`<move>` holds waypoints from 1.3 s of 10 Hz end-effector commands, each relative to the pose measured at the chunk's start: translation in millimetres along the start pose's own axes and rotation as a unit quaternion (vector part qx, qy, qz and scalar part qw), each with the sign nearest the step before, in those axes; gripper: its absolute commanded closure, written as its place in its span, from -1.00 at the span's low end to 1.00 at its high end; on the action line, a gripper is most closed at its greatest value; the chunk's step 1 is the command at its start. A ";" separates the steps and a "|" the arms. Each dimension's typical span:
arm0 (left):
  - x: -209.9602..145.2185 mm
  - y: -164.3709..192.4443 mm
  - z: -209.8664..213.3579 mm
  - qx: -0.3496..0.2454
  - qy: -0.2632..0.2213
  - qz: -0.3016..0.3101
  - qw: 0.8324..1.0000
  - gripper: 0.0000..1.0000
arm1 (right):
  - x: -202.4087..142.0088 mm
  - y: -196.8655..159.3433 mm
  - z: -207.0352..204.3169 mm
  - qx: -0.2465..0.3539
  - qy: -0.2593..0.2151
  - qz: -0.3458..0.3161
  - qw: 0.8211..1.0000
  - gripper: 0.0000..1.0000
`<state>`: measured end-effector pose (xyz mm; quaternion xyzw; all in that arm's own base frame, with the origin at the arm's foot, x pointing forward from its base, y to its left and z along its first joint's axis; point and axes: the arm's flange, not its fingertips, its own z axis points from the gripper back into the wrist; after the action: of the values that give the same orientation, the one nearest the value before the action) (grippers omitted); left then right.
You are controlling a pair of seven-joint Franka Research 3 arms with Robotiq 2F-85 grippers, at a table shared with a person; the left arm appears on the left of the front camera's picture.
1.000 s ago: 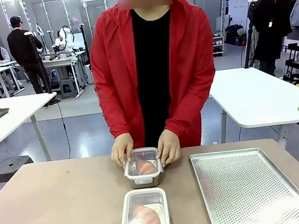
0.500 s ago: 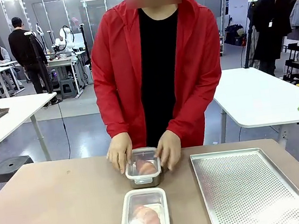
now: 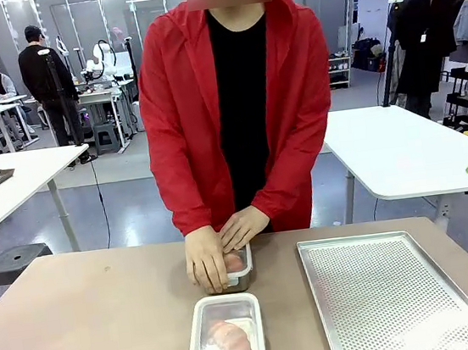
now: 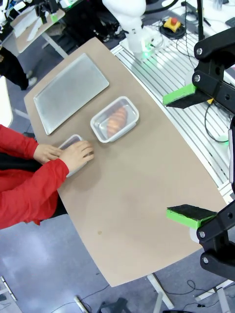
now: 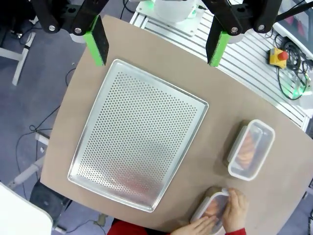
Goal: Place the bread into the airtight container.
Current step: Pick up a Butter Roll and place it into an empty Airtight Container.
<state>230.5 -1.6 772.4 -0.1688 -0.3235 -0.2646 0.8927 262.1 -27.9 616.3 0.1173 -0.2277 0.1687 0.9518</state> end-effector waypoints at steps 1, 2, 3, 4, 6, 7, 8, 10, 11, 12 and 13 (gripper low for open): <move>-0.2 -0.6 0.6 -0.009 -0.001 -0.008 1.000 -1.00 | 3.8 0.1 2.1 -0.004 0.004 0.002 1.000 -1.00; -0.2 -0.6 0.6 -0.009 -0.001 -0.008 1.000 -1.00 | 3.8 0.1 2.1 -0.004 0.004 0.002 1.000 -1.00; -0.2 -0.6 0.6 -0.009 -0.001 -0.008 1.000 -1.00 | 3.8 0.1 2.1 -0.004 0.004 0.002 1.000 -1.00; -0.2 -0.6 0.6 -0.009 -0.001 -0.008 1.000 -1.00 | 3.8 0.1 2.1 -0.004 0.004 0.002 1.000 -1.00; -0.2 -0.6 0.6 -0.009 -0.001 -0.008 1.000 -1.00 | 3.8 0.1 2.1 -0.004 0.004 0.002 1.000 -1.00; -0.2 -0.6 0.6 -0.009 -0.001 -0.008 1.000 -1.00 | 3.8 0.1 2.1 -0.004 0.004 0.002 1.000 -1.00; -0.2 -0.6 0.6 -0.009 -0.001 -0.008 1.000 -1.00 | 3.8 0.1 2.1 -0.004 0.004 0.002 1.000 -1.00; -0.2 -0.6 0.6 -0.009 -0.001 -0.008 1.000 -1.00 | 3.8 0.1 2.1 -0.004 0.004 0.002 1.000 -1.00; -0.2 -0.6 0.6 -0.009 -0.001 -0.008 1.000 -1.00 | 3.8 0.1 2.1 -0.004 0.004 0.002 1.000 -1.00; -0.2 -0.6 0.6 -0.009 -0.001 -0.008 1.000 -1.00 | 3.8 0.1 2.1 -0.004 0.004 0.002 1.000 -1.00; -0.2 -0.6 0.6 -0.009 -0.001 -0.008 1.000 -1.00 | 3.8 0.1 2.1 -0.004 0.004 0.002 1.000 -1.00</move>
<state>230.5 -1.6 772.4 -0.1688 -0.3235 -0.2646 0.8927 262.1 -27.9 616.3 0.1173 -0.2277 0.1687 0.9518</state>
